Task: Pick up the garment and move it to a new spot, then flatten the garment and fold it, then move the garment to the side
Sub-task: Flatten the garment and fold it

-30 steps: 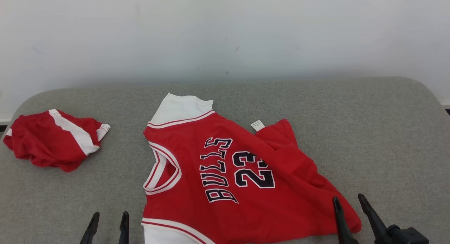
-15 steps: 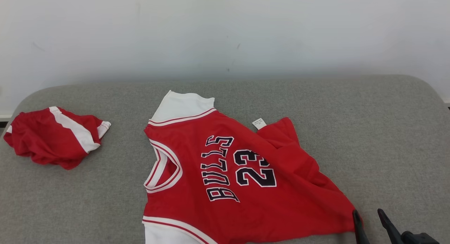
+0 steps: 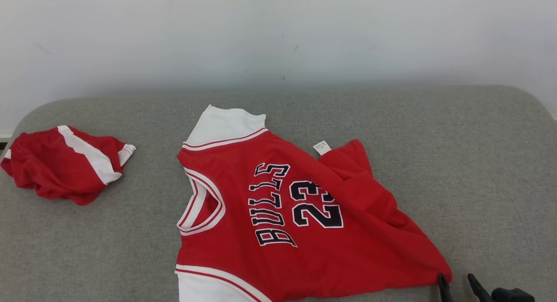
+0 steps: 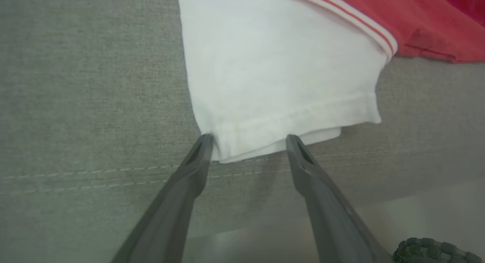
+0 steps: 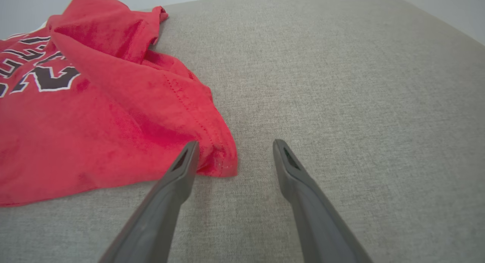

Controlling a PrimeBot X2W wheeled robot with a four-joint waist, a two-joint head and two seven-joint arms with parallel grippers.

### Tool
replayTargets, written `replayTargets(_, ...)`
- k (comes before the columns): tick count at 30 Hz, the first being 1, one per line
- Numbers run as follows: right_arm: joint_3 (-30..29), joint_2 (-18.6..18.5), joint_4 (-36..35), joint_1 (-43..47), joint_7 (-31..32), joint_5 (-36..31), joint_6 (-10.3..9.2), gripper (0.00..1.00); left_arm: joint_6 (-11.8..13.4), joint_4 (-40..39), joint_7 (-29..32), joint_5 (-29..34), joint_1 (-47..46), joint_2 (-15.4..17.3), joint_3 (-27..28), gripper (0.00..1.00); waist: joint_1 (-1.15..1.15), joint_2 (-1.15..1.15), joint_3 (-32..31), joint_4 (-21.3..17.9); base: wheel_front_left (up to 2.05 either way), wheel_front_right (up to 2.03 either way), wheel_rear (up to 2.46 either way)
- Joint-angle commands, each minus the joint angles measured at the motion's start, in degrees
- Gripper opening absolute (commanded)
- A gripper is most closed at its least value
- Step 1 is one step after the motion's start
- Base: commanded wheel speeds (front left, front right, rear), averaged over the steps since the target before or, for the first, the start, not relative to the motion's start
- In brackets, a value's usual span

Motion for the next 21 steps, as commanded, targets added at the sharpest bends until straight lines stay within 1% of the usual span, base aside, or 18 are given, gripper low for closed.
replayTargets(1, 0.5, -0.3, 1.2, -1.2, 0.0, 0.8, -0.14, 1.0, 0.1, 0.9, 0.0, -0.6, -0.9, 0.2, -0.1, 1.0, 0.0, 0.0, 0.2, 0.0, 0.0, 0.0, 0.0)
replayTargets(9, 5.8, 0.7, 10.0, -6.4, 0.0, 3.9, -0.14, 1.0, 0.2, 3.8, 0.0, -2.1, -4.9, -0.2, -0.4, 1.0, 0.0, 0.0, 2.0, -0.1, 0.0, 0.0, 0.0)
replayTargets(10, 6.5, 0.9, 10.7, -6.9, 0.1, 4.6, -0.14, 0.9, 0.2, 4.2, 0.1, -2.3, -5.2, -0.3, -0.5, 1.0, 0.0, 0.0, 2.1, 0.0, 0.0, 0.0, 0.0)
replayTargets(11, 7.2, 1.0, 11.1, -7.3, 0.1, 5.3, -0.14, 0.34, 0.2, 4.5, 0.1, -2.4, -5.5, -0.3, -0.7, 1.0, 0.0, 0.0, 2.1, 0.0, 0.0, 0.0, 0.0)
replayTargets(12, 7.9, 1.2, 11.3, -7.4, 0.1, 6.1, -0.13, 0.0, 0.2, 4.8, 0.1, -2.9, -5.8, -0.5, -1.0, 0.85, 0.0, 0.0, 2.1, 0.0, 0.0, 0.0, 0.0)
replayTargets(13, 8.3, 1.2, 11.3, -7.3, 0.1, 6.8, -0.13, 0.0, 0.1, 4.9, 0.2, -3.6, -5.9, -0.6, -0.8, 0.23, 0.0, 0.0, 2.1, 0.0, 0.0, 0.0, 0.0)
replayTargets(14, 8.7, 1.0, 11.1, -7.2, 0.1, 7.4, -0.13, 0.0, 0.2, 4.8, 0.2, -4.1, -5.9, -0.7, 0.4, 0.03, 0.0, 0.0, 2.0, 0.0, 0.0, 0.0, 0.0)
replayTargets(15, 9.0, 0.8, 10.8, -7.0, 0.1, 7.8, -0.14, 0.0, 0.3, 4.5, 0.2, -4.6, -5.7, -0.7, 1.5, 0.0, 0.0, 0.0, 1.9, -0.2, 0.0, 0.0, 0.0)
replayTargets(16, 9.2, 0.6, 10.1, -6.7, 0.1, 8.2, -0.14, 0.0, 0.3, 4.4, 0.1, -5.0, -5.3, -0.9, 2.3, 0.0, 0.0, 0.0, 1.8, -0.2, 0.0, 0.0, 0.0)
replayTargets(21, 9.4, -0.3, 6.3, -4.5, 0.0, 9.4, -0.14, 0.0, 0.2, 3.4, 0.1, -3.1, -3.3, -1.3, 2.8, 0.0, 0.0, 0.0, 1.4, -0.1, 0.0, 0.0, 0.0)
